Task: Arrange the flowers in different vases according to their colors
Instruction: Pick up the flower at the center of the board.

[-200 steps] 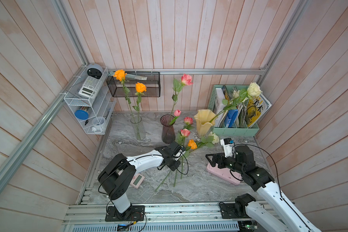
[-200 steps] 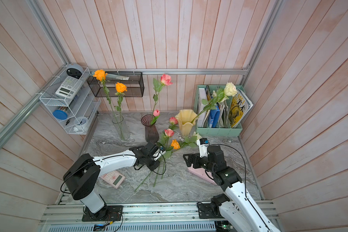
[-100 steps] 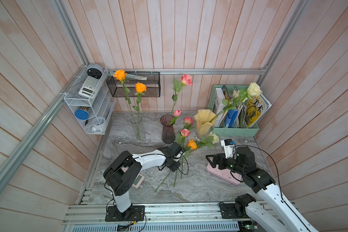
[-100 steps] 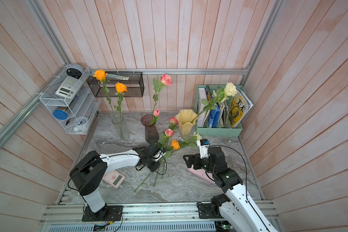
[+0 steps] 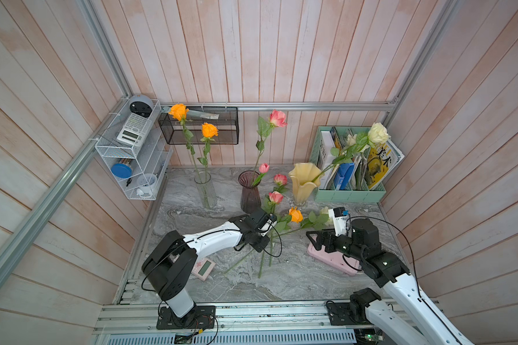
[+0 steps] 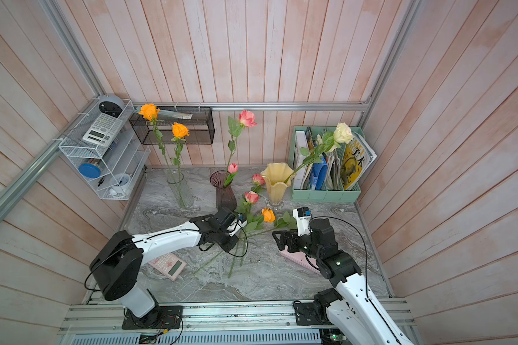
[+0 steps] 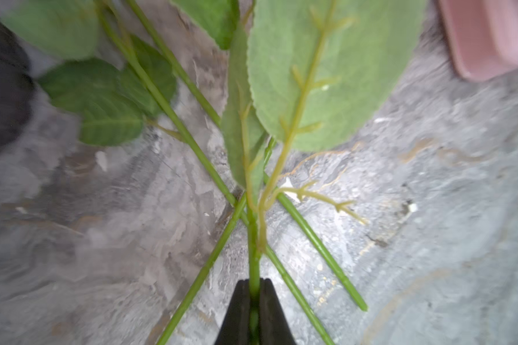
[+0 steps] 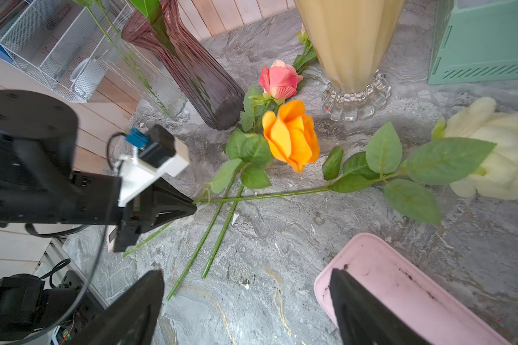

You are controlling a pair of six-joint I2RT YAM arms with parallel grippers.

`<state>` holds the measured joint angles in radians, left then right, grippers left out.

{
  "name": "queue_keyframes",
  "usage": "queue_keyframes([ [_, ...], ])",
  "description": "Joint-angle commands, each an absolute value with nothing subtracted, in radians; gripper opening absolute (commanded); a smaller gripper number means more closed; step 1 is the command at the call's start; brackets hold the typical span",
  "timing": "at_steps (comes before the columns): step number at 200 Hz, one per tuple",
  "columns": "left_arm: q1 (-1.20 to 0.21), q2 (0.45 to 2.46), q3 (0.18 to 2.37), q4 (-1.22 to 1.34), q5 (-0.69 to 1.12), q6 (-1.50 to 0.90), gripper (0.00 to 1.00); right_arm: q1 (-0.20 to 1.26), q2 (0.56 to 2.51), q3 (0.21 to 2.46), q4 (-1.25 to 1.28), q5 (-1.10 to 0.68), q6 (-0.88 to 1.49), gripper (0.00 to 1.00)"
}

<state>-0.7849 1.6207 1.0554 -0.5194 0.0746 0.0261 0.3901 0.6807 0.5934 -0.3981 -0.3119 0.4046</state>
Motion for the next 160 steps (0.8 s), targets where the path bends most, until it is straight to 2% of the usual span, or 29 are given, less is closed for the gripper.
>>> queue_keyframes([
  [1,-0.788,1.498,1.079,-0.553,0.088,0.010,0.05,0.386,0.679,0.591,-0.396,-0.316,0.411,0.93],
  [49,-0.789,1.224,1.085,-0.524,0.074,-0.006,0.04,0.385,0.690,0.597,-0.384,-0.318,0.414,0.93],
  [67,-0.784,1.107,1.121,-0.471,-0.029,0.012,0.04,0.386,0.696,0.599,-0.378,-0.318,0.414,0.93],
  [83,-0.764,1.027,1.171,-0.397,-0.144,0.053,0.00,0.386,0.708,0.598,-0.370,-0.320,0.414,0.93],
  [103,-0.671,0.991,1.208,-0.237,-0.243,0.105,0.00,0.387,0.731,0.597,-0.350,-0.330,0.417,0.93],
  [146,-0.422,1.051,1.192,0.171,-0.225,0.139,0.00,0.386,0.769,0.588,-0.296,-0.355,0.429,0.92],
  [160,-0.350,1.098,1.216,0.232,-0.209,0.124,0.00,0.386,0.778,0.585,-0.288,-0.356,0.427,0.92],
])
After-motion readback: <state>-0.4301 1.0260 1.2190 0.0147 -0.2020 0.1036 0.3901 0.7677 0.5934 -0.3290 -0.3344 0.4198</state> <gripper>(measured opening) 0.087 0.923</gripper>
